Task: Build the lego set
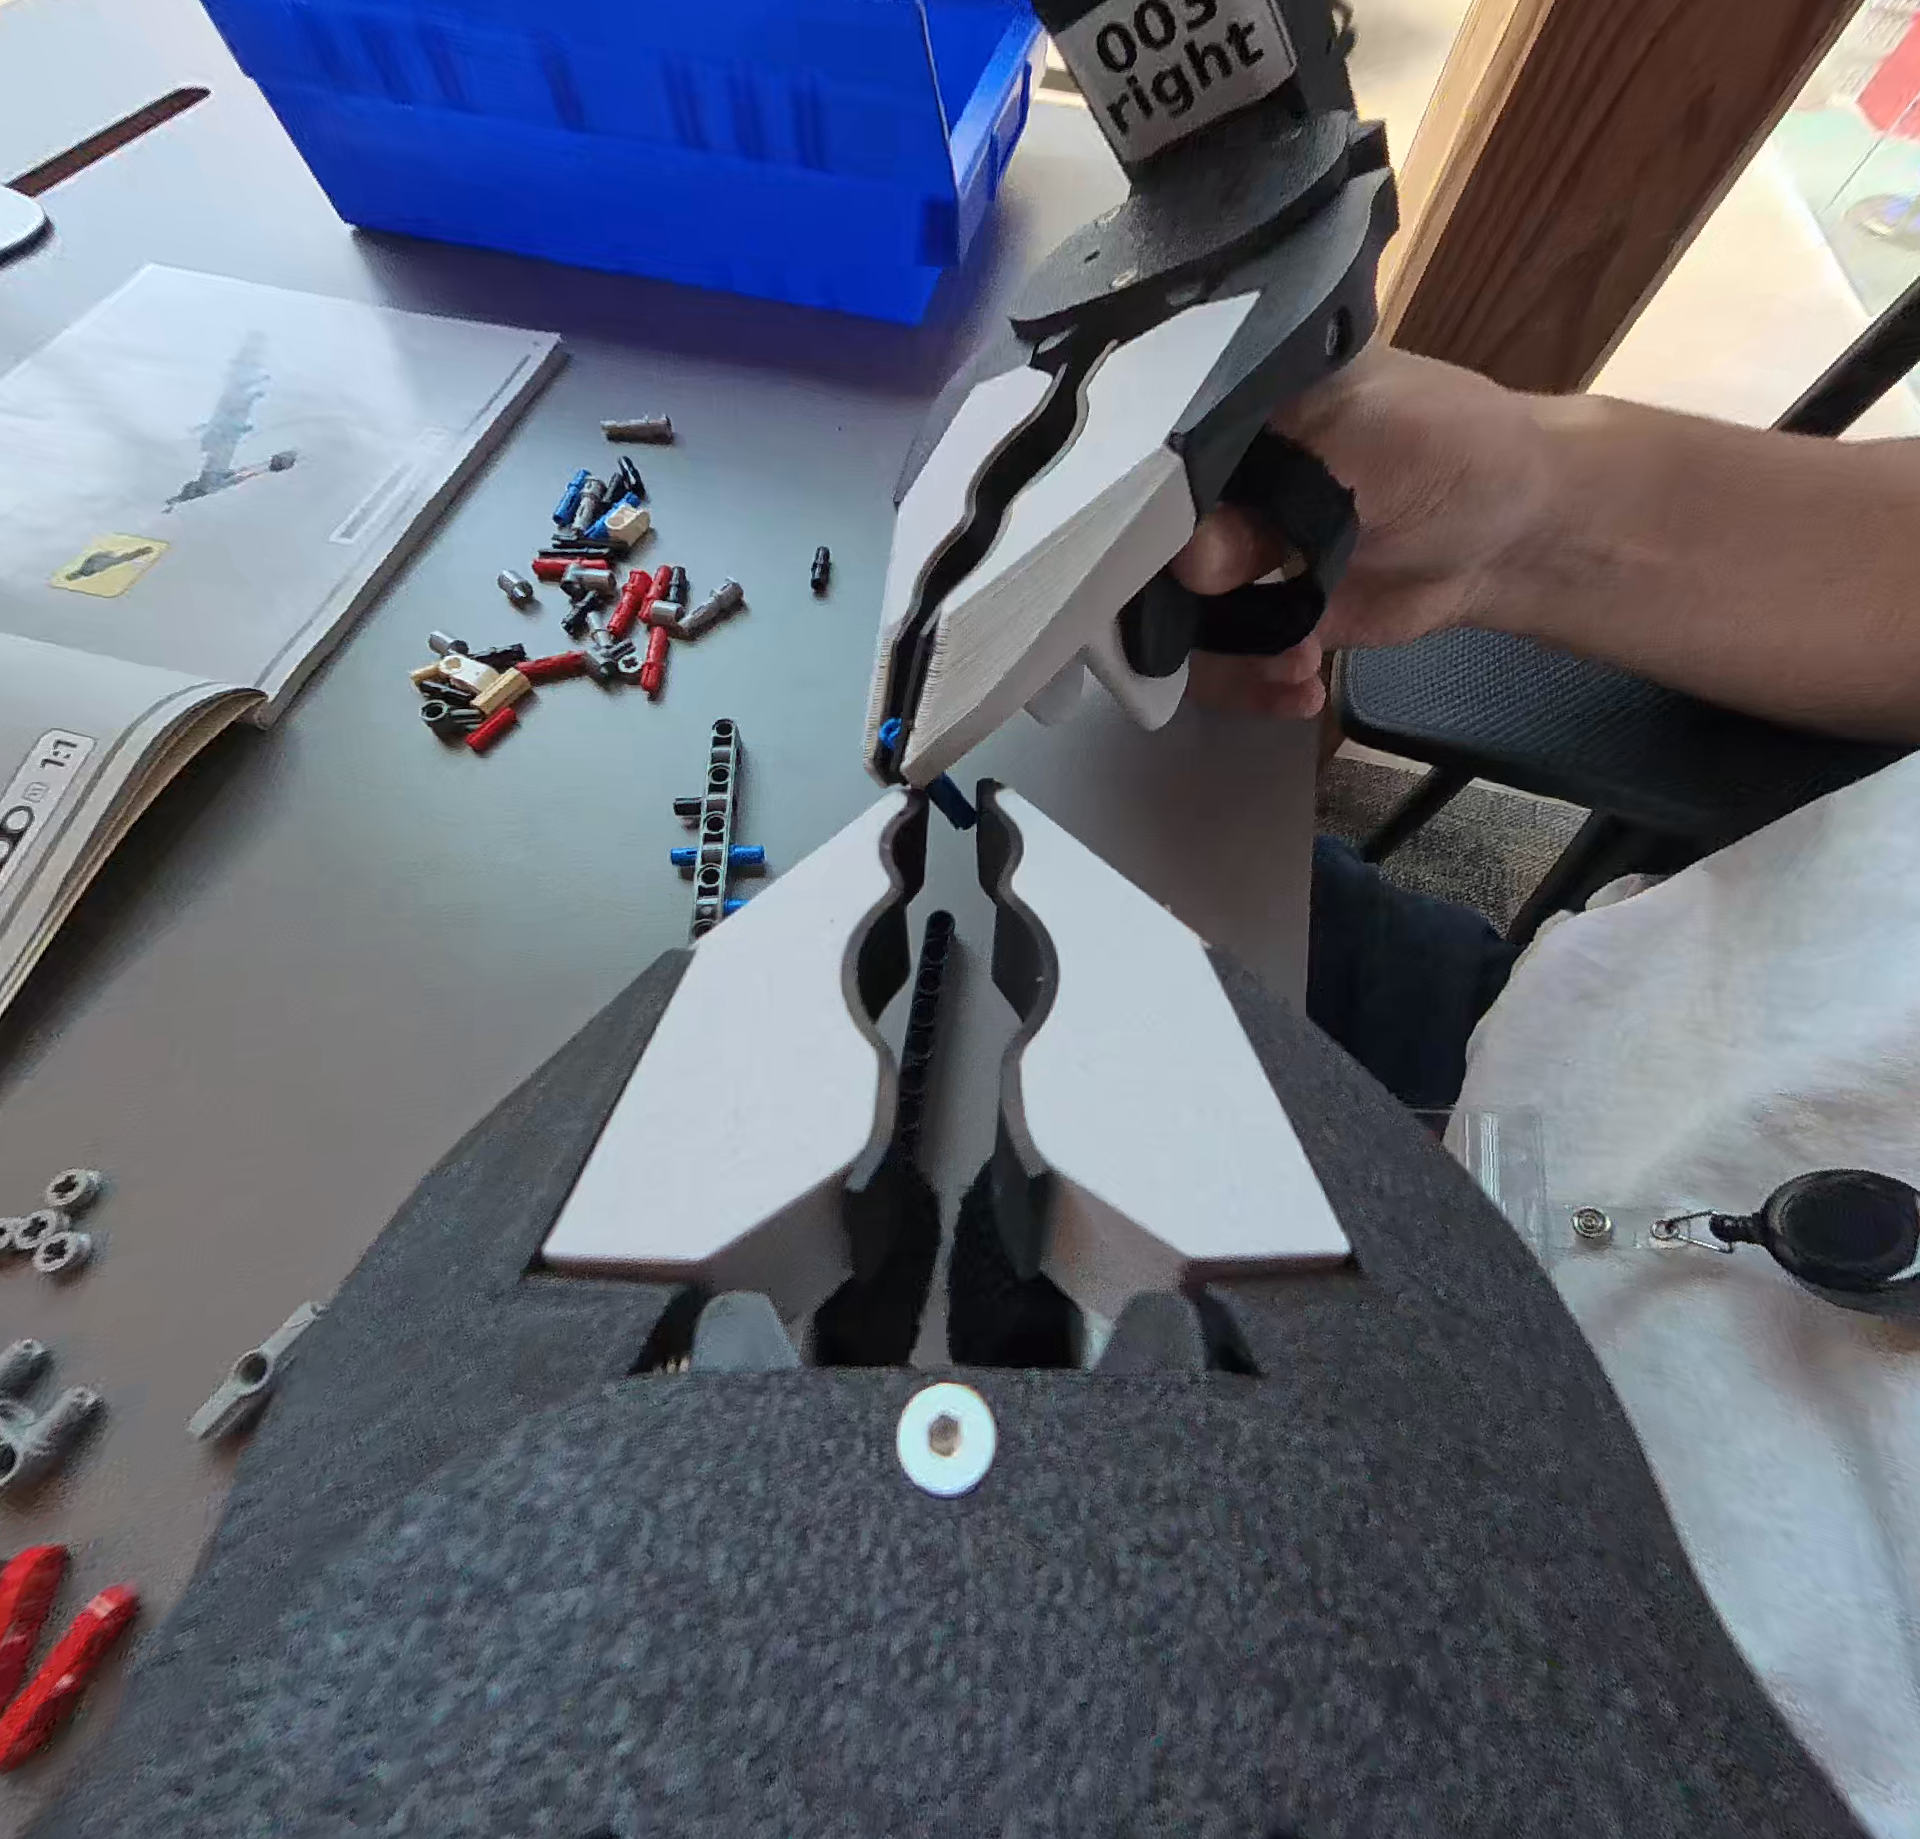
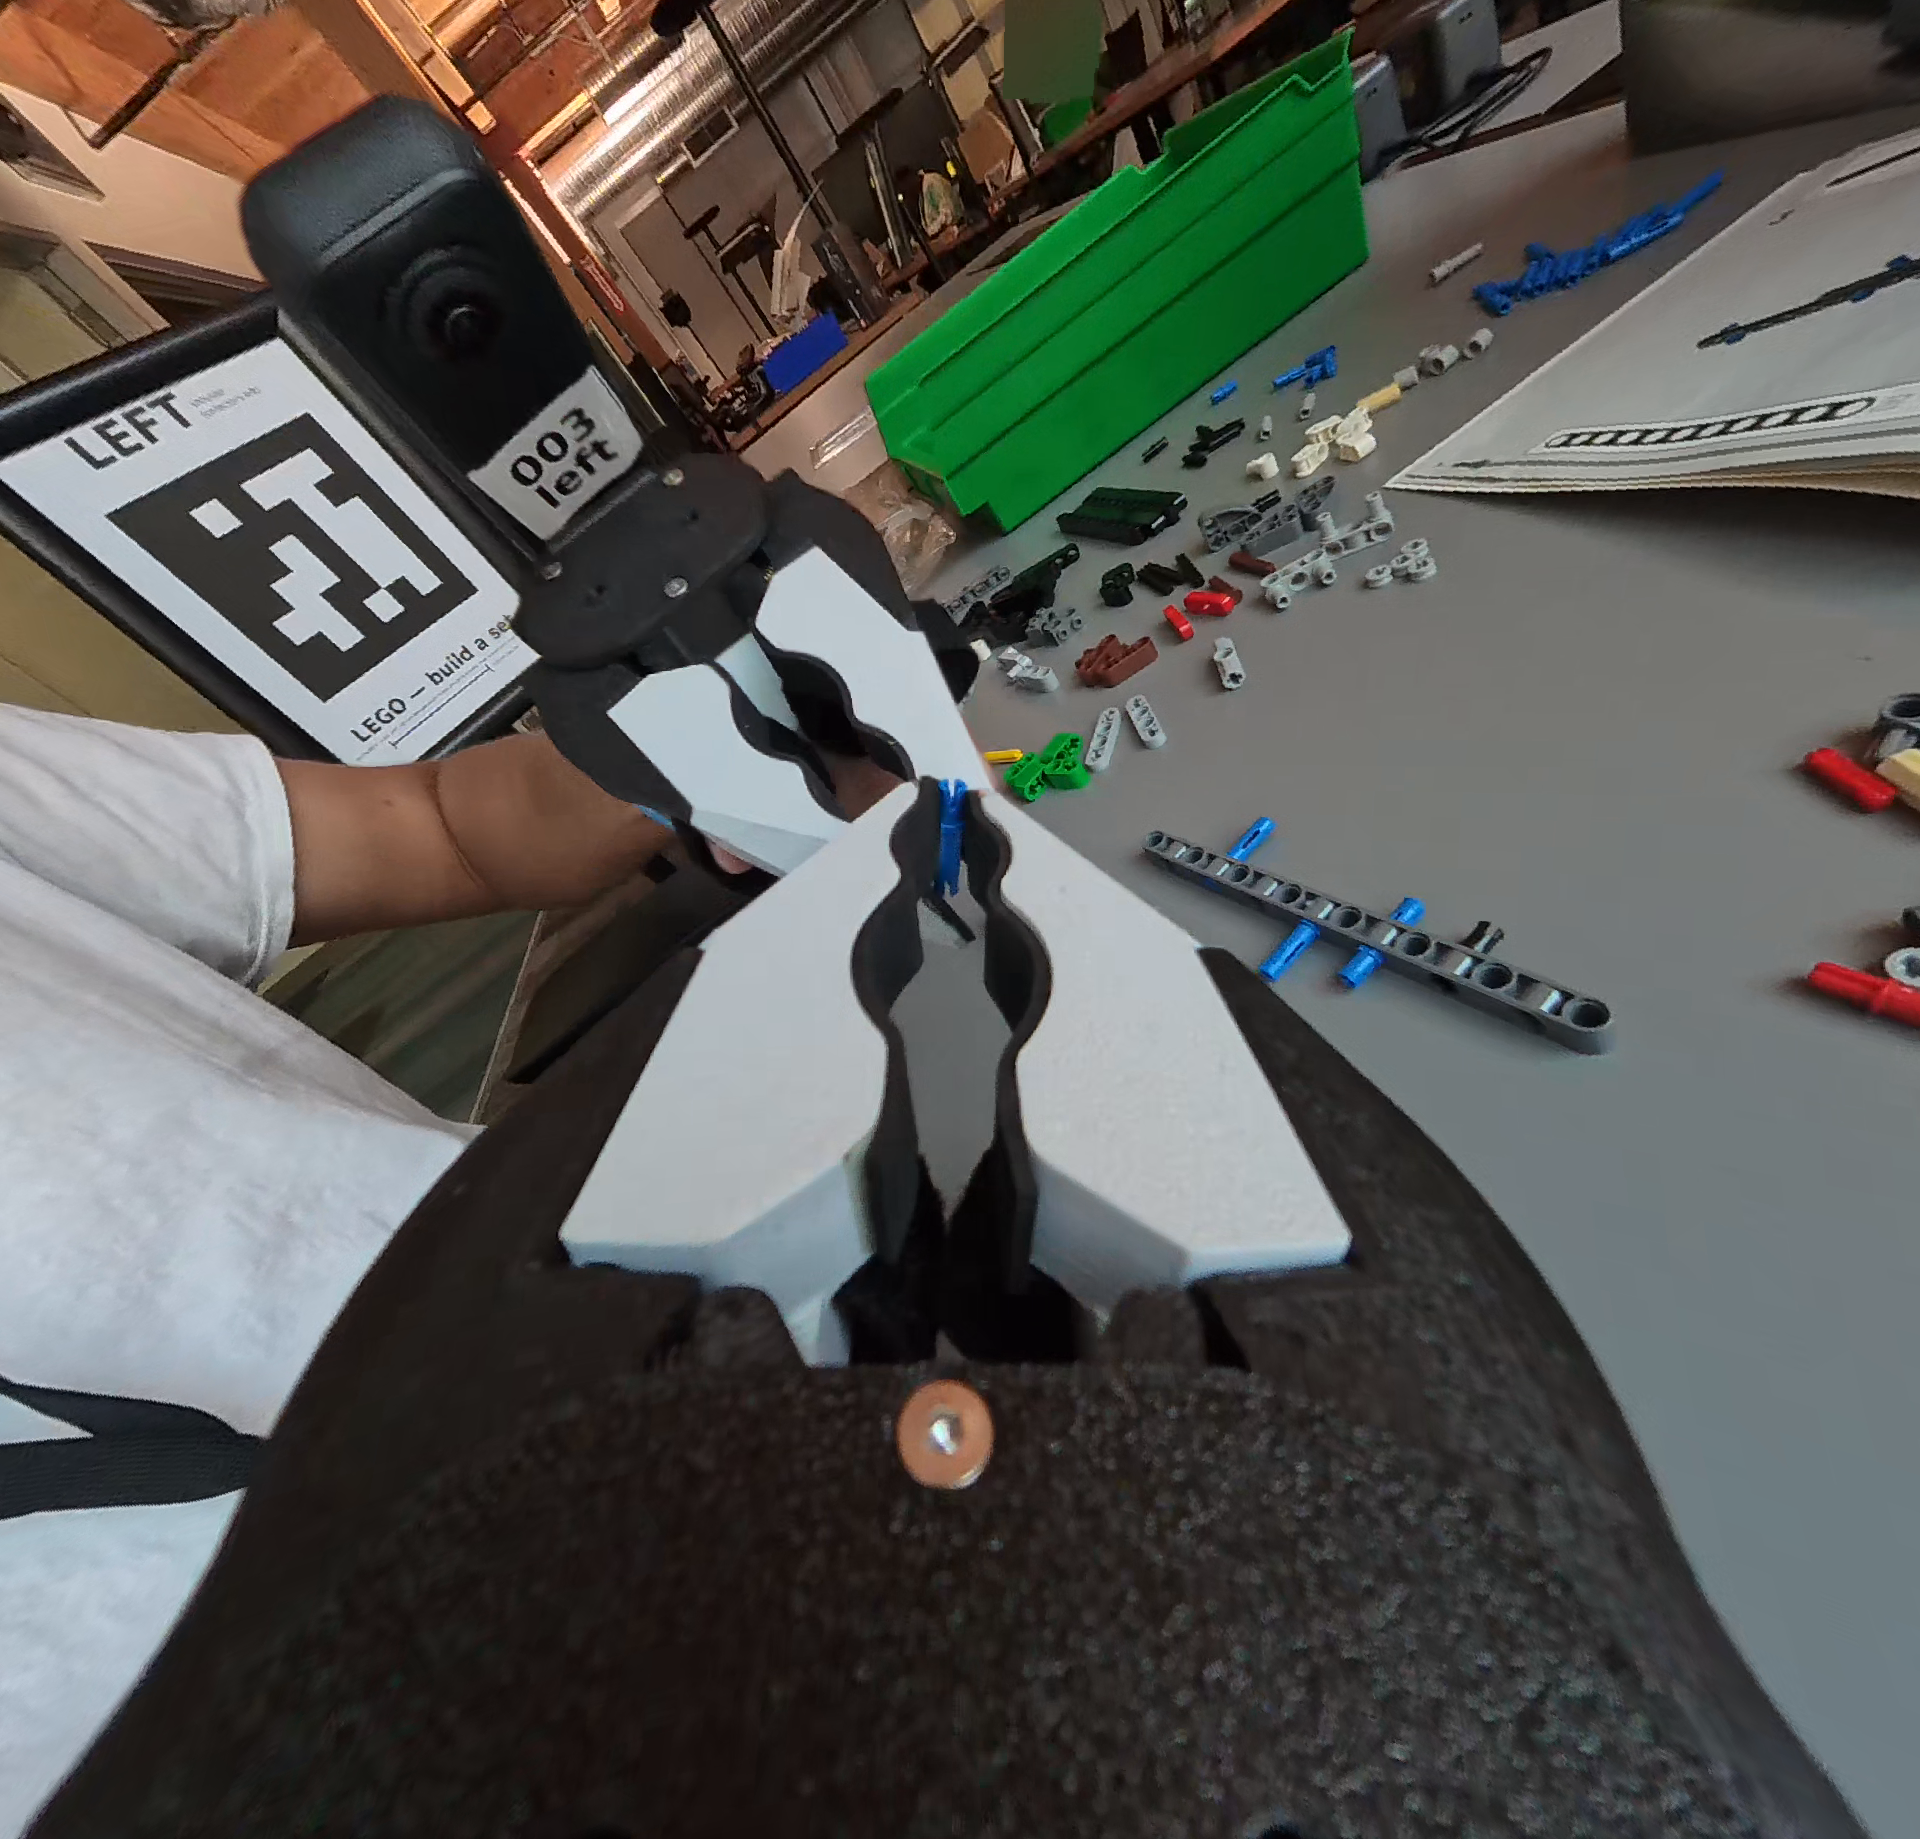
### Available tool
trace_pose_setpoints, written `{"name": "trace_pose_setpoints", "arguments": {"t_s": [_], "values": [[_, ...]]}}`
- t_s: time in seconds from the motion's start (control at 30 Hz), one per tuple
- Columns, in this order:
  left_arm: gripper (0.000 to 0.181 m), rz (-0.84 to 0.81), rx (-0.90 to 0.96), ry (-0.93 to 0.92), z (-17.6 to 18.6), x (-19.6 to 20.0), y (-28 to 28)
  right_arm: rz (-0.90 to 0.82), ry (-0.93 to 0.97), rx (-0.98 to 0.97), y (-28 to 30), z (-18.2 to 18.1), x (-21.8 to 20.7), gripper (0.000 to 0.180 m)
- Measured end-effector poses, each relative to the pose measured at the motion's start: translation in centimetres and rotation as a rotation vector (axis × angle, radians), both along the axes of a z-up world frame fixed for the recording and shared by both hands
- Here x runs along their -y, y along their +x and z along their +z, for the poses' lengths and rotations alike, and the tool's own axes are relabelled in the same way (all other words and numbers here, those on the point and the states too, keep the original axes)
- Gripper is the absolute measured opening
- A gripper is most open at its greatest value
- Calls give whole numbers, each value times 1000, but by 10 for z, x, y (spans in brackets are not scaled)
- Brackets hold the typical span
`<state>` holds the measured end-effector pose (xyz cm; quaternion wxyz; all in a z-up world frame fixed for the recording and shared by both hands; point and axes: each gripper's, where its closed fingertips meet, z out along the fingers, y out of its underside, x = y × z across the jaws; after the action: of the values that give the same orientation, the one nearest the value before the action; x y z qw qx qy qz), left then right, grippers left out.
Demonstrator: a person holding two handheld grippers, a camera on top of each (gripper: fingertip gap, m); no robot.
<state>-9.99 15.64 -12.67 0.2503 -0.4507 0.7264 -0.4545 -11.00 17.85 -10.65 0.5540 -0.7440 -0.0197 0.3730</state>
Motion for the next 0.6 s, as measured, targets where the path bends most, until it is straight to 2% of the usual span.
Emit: {"name": "trace_pose_setpoints", "arguments": {"t_s": [0.13, 0.27, 0.37, 0.47, 0.6], "values": [[4, -7, 49, 36, 1, 2, -7, 119, 0, 56, -8, 4, 10, 5], [3, -17, 73, 237, -6, 1, -13, 281, -38, 333, -14, -6, 20, 6], [3, -19, 63, 305, -10, -2, -16, 381, -106, 500, -16, -14, 24, 13], [3, -28, 49, 321, -11, -4, -20, 385, -146, 651, -10, -18, 20, 21], [2, -35, 40, 326, -11, -7, -23, 420, -135, 689, -18, -14, 18, 15]]}}
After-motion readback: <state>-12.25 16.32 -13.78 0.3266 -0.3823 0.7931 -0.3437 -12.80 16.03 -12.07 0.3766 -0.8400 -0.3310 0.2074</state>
